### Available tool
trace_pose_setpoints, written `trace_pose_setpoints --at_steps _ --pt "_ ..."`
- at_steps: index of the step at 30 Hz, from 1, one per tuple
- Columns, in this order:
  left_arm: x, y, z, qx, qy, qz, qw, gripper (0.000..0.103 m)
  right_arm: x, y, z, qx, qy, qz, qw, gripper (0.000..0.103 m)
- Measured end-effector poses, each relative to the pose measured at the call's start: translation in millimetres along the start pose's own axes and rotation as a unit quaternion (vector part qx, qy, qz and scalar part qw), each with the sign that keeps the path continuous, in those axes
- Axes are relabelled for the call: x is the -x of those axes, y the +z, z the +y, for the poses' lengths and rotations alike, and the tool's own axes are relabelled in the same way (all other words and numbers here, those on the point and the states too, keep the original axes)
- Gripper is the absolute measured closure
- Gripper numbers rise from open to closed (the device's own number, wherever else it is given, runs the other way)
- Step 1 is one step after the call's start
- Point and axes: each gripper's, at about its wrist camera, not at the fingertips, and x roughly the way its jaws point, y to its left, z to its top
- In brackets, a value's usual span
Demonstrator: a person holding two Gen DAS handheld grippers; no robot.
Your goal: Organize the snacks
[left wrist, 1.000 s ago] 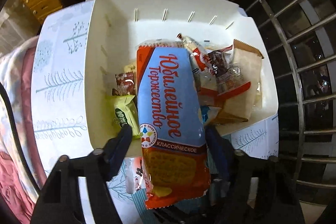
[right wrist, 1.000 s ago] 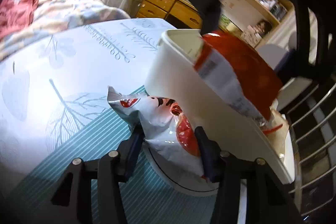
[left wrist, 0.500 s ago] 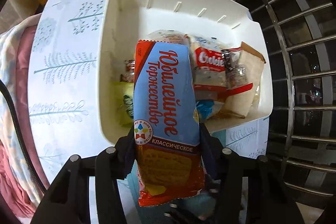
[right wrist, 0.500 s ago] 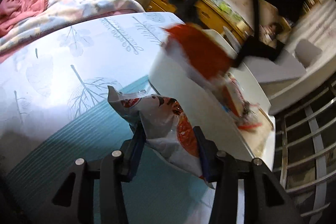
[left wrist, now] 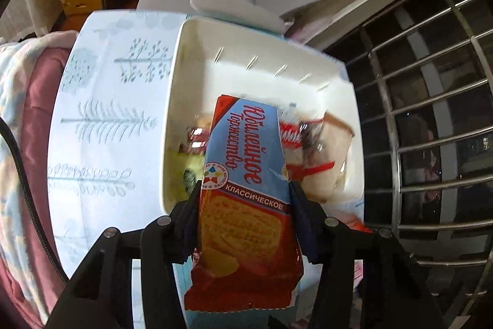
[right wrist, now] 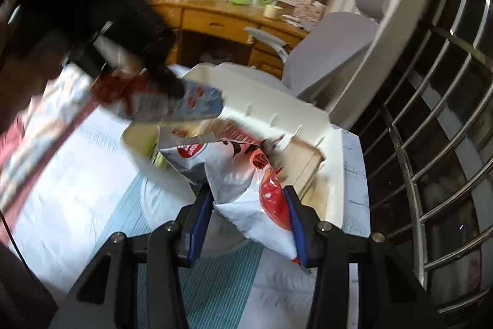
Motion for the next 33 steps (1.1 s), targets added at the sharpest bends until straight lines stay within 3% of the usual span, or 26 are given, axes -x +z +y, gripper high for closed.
trace_pose_setpoints --at_steps 8,15,18,19,21,26,30,33 --pt "-2.9 26.5 -32.9 -0.017 -0.025 -0.069 0.9972 0.053 -47.9 42.1 -57.5 -0.087 0.022 0.023 0.996 0.056" --pt "-14.2 39.3 -61.8 -0.032 -0.008 -0.101 0.9943 0.052 -88.2 70.1 -104.2 -0.168 0.082 0.046 0.981 0.053" --pt "-13.8 38.0 -62.8 -0.02 0.0 -0.114 0.9933 0.05 -99.6 69.4 -116.1 -0.199 0.106 0.068 0.972 0.024" --pt "-9.2 34.9 -62.0 -0.016 -0.008 -0.126 0.9919 0.048 -101.4 68.6 -119.0 -0.211 0.111 0.078 0.968 0.021" --pt "-2.4 30.4 -60.6 -0.013 -0.008 -0.137 0.9905 0.028 -102.9 66.6 -122.3 -0.223 0.102 0.103 0.964 0.021" --pt "20.3 3.8 -61.9 -0.035 0.009 -0.139 0.9897 0.025 -97.3 55.1 -119.0 -0.24 0.085 0.158 0.954 0.02" --pt "39.1 -29.1 -55.1 -0.041 0.039 -0.124 0.9907 0.02 -77.8 33.0 -98.3 -0.251 0.105 0.185 0.944 0.007" --pt "55.1 -59.0 -41.6 -0.032 0.041 -0.114 0.9921 0.02 -57.3 9.9 -71.5 -0.244 0.108 0.204 0.942 0.007"
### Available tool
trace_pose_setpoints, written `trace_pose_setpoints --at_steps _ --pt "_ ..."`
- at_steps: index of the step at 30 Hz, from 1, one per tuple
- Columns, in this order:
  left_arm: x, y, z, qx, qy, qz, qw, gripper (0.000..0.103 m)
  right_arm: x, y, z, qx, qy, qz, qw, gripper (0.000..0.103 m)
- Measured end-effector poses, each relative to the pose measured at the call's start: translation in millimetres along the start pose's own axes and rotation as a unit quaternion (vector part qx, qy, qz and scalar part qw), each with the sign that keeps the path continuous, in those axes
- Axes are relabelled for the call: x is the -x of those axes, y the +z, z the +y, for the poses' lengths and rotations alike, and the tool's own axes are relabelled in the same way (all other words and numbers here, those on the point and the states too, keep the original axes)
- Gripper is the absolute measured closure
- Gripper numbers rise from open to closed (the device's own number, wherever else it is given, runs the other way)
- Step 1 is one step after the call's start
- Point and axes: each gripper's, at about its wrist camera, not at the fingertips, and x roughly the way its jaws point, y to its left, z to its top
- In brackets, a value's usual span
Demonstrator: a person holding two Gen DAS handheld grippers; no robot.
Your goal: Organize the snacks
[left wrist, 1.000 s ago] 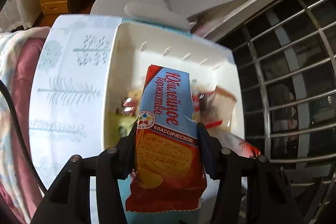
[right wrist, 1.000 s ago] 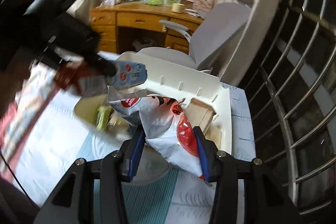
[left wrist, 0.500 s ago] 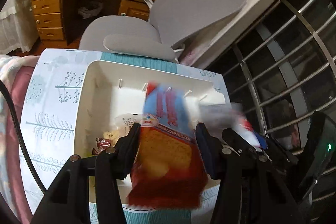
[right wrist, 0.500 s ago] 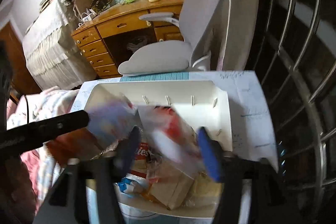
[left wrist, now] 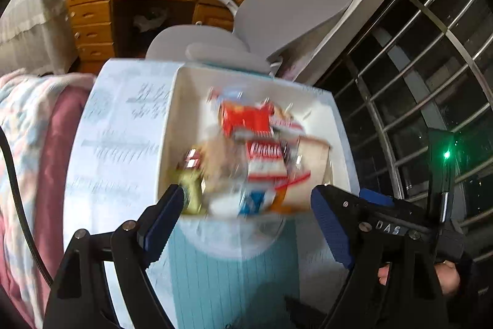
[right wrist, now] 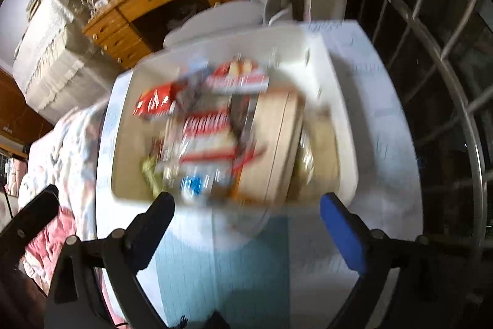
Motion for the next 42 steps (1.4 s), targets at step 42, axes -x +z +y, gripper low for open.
trace_pose_setpoints --at_steps 42 --pt "162.6 -170.1 -84.0 -0.033 0.113 -0.065 0.9909 0.001 160.4 -183.1 -7.7 0.066 0.034 -0.05 0.996 0.005"
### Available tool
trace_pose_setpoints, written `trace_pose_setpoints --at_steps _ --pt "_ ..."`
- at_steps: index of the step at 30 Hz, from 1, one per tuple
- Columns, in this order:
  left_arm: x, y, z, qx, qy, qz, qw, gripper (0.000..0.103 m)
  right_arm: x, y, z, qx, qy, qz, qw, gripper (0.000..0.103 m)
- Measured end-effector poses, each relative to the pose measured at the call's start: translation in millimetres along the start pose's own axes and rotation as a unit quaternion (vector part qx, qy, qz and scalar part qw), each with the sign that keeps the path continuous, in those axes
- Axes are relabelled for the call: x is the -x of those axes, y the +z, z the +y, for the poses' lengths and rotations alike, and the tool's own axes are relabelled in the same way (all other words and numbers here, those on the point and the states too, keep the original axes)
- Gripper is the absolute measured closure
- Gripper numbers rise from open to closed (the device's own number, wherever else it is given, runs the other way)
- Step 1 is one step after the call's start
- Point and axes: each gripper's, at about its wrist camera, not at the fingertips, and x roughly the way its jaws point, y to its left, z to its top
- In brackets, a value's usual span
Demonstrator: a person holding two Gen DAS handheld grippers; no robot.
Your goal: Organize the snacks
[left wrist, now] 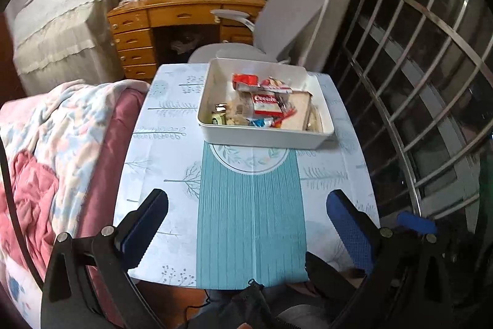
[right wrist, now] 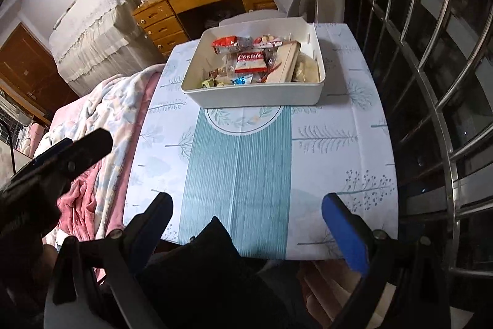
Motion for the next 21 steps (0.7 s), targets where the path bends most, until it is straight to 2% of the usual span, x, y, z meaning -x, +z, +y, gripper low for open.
trace_pose_setpoints --at_steps 3,13,21 --pt "-0.8 -2.2 -3.9 0.013 0.005 -0.003 0.9999 0.001 1.2 0.9 -1.3 0.013 -0.005 -0.004 1.0 0.0" --pt "-11.8 -5.7 -23.2 0.018 0.03 0.013 0.9993 0.001 -2.4 5.7 -11.8 0.032 0.007 0.003 0.999 0.0" --pt "-11.6 -6.1 -25.1 0.022 0.035 0.008 0.9991 0.001 -5.5 6.4 -12.0 0.045 0.014 0.009 0.999 0.0"
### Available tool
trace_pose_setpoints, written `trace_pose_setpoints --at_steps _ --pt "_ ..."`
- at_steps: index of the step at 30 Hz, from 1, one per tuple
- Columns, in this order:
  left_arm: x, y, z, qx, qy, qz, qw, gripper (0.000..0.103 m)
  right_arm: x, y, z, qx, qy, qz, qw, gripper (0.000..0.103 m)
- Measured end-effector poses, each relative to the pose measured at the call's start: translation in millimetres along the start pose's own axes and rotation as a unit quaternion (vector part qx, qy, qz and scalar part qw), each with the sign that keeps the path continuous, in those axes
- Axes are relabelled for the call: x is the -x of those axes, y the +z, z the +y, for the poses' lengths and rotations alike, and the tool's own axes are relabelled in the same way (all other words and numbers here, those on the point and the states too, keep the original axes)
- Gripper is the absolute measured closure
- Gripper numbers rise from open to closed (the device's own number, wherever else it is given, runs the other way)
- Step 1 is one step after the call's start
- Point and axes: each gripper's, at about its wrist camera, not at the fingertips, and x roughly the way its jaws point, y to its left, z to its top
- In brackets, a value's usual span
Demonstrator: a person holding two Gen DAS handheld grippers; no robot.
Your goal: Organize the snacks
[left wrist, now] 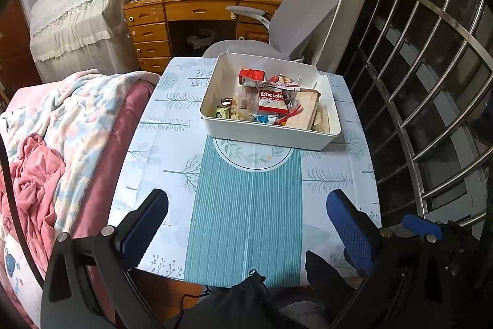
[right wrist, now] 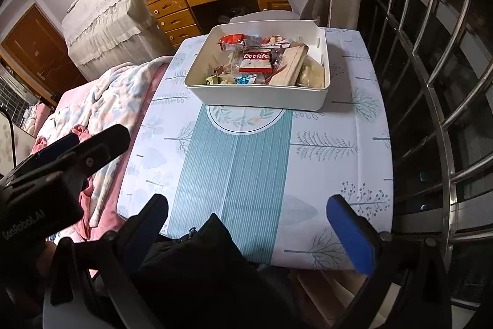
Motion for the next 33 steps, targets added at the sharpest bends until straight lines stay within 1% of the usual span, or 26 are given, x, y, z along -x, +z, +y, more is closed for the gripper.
trace_pose_setpoints --at_steps 33 --pt "-12.0 1.7 -5.2 -0.003 -0.005 0.012 0.9999 0.001 -14.0 5.4 -2.4 0.007 0.009 0.022 1.0 0.0"
